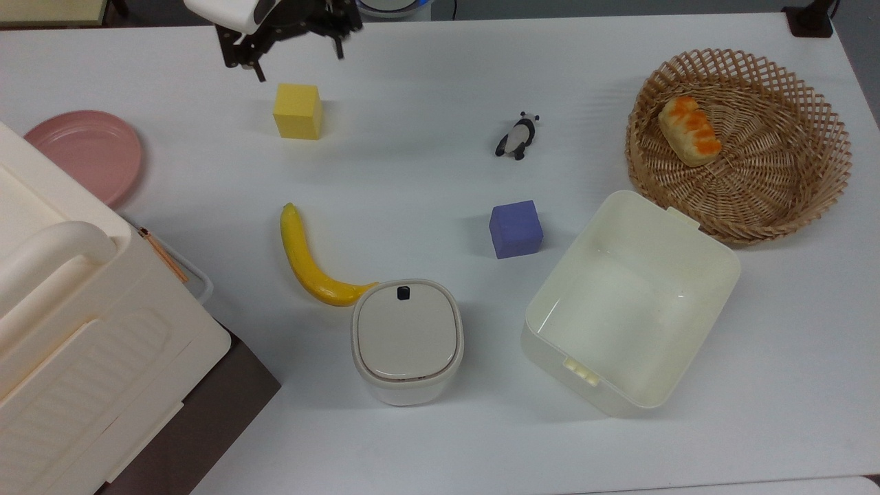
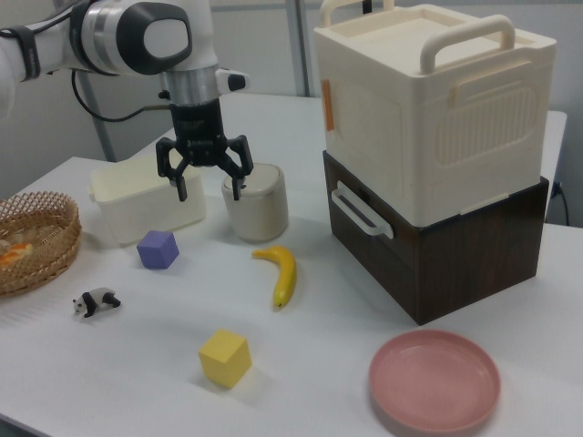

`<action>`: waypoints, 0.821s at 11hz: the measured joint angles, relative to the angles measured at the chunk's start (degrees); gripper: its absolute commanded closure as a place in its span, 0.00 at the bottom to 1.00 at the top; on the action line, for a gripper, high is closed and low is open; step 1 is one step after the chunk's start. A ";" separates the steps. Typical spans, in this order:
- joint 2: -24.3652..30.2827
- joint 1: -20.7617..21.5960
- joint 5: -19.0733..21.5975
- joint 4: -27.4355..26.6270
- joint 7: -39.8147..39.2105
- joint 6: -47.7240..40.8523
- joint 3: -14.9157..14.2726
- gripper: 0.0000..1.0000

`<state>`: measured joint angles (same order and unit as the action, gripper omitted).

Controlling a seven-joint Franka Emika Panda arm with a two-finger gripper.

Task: Open the drawer
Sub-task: 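Move the gripper toward the white handle of the brown drawer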

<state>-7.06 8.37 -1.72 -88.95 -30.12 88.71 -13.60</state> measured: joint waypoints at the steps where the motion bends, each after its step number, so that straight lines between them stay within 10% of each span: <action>1: 0.13 -0.06 -0.92 0.03 -5.62 -0.95 -0.37 0.00; 9: 0.25 1.87 -5.36 -1.69 -23.78 6.78 -4.27 0.00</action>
<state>-6.81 10.24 -7.08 -90.64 -53.90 95.49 -17.87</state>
